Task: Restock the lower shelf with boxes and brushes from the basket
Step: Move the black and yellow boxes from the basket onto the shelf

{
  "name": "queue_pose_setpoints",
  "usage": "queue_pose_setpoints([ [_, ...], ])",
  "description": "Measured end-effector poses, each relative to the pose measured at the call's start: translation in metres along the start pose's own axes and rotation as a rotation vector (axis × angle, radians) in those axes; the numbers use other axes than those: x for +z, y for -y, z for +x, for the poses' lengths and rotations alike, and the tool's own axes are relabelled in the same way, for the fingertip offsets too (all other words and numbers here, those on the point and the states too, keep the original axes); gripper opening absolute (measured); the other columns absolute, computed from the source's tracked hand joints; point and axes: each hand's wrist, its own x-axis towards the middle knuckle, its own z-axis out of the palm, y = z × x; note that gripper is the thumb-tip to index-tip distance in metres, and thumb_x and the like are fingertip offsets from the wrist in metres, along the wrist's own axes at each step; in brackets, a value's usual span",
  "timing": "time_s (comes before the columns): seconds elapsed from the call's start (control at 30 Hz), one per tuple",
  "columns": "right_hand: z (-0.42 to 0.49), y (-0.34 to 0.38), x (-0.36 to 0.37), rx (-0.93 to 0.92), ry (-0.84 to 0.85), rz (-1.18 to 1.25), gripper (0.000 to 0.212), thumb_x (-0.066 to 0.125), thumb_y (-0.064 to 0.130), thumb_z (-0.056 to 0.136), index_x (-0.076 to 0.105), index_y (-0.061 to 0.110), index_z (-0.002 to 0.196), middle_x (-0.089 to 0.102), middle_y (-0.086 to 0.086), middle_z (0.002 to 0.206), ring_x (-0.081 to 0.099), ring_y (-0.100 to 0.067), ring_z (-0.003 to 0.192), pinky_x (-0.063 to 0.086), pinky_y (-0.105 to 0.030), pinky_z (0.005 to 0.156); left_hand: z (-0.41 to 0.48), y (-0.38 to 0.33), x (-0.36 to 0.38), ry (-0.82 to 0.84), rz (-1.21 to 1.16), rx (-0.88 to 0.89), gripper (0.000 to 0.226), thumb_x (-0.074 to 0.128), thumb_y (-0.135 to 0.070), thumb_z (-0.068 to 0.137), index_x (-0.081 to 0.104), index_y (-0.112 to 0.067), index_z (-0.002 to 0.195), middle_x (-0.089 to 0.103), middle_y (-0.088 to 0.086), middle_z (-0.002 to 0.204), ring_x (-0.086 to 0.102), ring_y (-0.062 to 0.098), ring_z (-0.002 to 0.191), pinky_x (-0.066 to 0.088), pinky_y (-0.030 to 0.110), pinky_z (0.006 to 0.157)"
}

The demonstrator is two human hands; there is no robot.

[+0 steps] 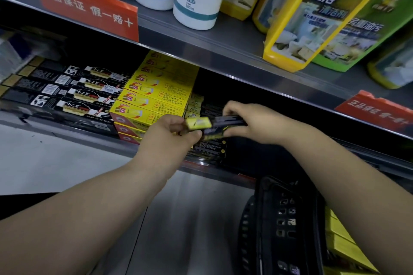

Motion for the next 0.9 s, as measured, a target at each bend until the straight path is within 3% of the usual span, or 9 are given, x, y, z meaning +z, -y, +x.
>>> queue_pose_setpoints([
  [0.1,0.017,-0.034,0.005,0.194,-0.016,-0.011,0.031,0.057,0.031,0.092,0.047,0.019,0.118,0.062,-0.007,0.102,0.057,-0.023,0.087,0.043,-0.031,0.073,0.001,0.001,0.0,0.015,0.012,0.003,0.028,0.068,-0.016,0.083,0.052,-0.019,0.105,0.06,-0.007,0.096,0.051,-0.001,0.075,0.035,-0.001,0.047],
  [0.27,0.068,-0.055,0.023,0.326,0.035,-0.034,0.032,0.044,0.009,0.097,0.042,0.009,0.129,0.056,-0.02,0.115,0.048,-0.025,0.086,0.033,-0.029,0.068,0.002,0.004,0.003,0.036,0.017,-0.001,0.023,0.064,-0.009,0.083,0.055,-0.016,0.104,0.062,-0.004,0.091,0.052,0.003,0.071,0.034,-0.001,0.044],
  [0.4,0.099,-0.051,0.047,0.334,0.096,-0.001,0.033,0.043,0.009,0.097,0.043,0.011,0.13,0.054,-0.018,0.121,0.05,-0.027,0.095,0.035,-0.027,0.072,0.002,0.005,0.005,0.052,0.019,-0.005,0.023,0.063,-0.006,0.083,0.056,-0.014,0.103,0.062,-0.003,0.091,0.053,0.005,0.07,0.035,0.001,0.044],
  [0.53,0.111,-0.045,0.065,0.306,0.144,0.039,0.042,0.038,0.011,0.099,0.036,0.014,0.141,0.046,-0.014,0.137,0.047,-0.03,0.121,0.037,-0.026,0.088,0.002,0.004,0.005,0.06,0.031,0.007,0.023,0.062,-0.006,0.084,0.057,-0.014,0.104,0.063,-0.002,0.093,0.053,0.004,0.07,0.035,0.001,0.046],
  [0.7,0.095,-0.039,0.049,0.297,0.223,-0.062,0.052,0.044,0.014,0.097,0.026,0.019,0.146,0.042,-0.013,0.14,0.047,-0.028,0.12,0.038,-0.029,0.095,-0.005,-0.002,0.014,0.119,0.053,0.041,0.022,0.061,-0.005,0.084,0.06,-0.014,0.104,0.063,-0.004,0.091,0.054,0.004,0.068,0.037,0.001,0.046],
  [0.8,0.067,-0.027,0.022,0.253,0.139,-0.051,0.048,0.049,0.019,0.096,0.035,0.015,0.141,0.046,-0.011,0.137,0.048,-0.025,0.119,0.039,-0.028,0.094,-0.018,-0.008,0.033,0.212,0.143,0.159,0.018,0.062,-0.006,0.082,0.061,-0.02,0.094,0.064,-0.006,0.087,0.056,0.004,0.071,0.042,0.003,0.057],
  [0.9,0.014,-0.015,-0.009,0.203,0.025,0.145,0.036,0.055,0.019,0.093,0.05,0.016,0.128,0.058,-0.006,0.124,0.056,-0.018,0.11,0.043,-0.027,0.094,-0.036,-0.013,0.056,0.37,0.244,0.304,0.018,0.063,-0.011,0.082,0.059,-0.027,0.087,0.062,-0.011,0.082,0.061,0.009,0.081,0.05,0.023,0.079],
])
